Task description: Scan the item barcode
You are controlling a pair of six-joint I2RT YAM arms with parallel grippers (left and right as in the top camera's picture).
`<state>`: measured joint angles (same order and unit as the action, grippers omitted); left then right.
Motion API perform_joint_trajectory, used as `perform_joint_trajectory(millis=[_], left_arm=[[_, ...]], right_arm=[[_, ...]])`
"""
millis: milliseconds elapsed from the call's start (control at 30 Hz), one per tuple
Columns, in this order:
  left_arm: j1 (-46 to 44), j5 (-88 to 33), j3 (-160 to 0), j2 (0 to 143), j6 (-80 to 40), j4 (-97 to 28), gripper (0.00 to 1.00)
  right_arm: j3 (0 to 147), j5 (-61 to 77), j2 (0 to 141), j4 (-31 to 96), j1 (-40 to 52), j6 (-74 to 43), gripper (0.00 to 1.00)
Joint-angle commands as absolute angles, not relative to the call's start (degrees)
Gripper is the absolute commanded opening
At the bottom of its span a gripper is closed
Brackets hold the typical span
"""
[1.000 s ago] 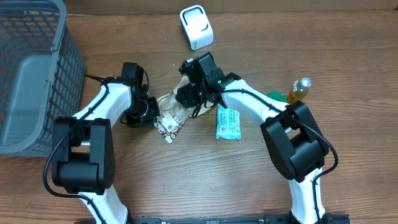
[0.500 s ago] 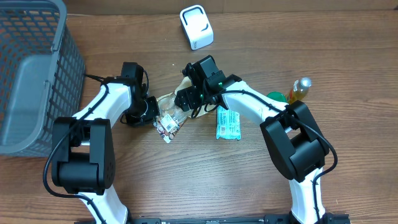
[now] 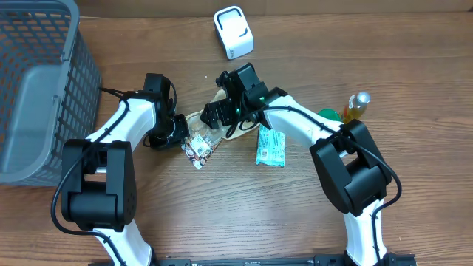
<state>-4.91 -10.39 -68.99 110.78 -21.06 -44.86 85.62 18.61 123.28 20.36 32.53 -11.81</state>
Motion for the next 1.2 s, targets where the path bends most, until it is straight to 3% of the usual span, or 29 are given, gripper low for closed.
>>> perform_joint_trajectory(millis=[0, 267, 767, 1167], left_arm=[[-5.1, -8.3, -68.1, 110.3, -20.1, -44.5, 0.04], [-5.1, -8.3, -68.1, 110.3, -20.1, -44.5, 0.04], [-5.1, -8.3, -68.1, 110.3, -20.1, -43.0, 0.04], [-5.1, -8.3, -68.1, 110.3, -16.7, -40.2, 0.04]], right_arm=[[87.8, 16.5, 123.5, 18.7, 31.5, -12.0, 1.0], [87.7, 11.6, 123.5, 17.4, 31.9, -10.4, 1.0], [81.8, 16.6, 125.5, 17.2, 33.1, -14.6, 1.0], [81.8, 48.2, 127.1, 18.7, 33.3, -19.1, 0.99]])
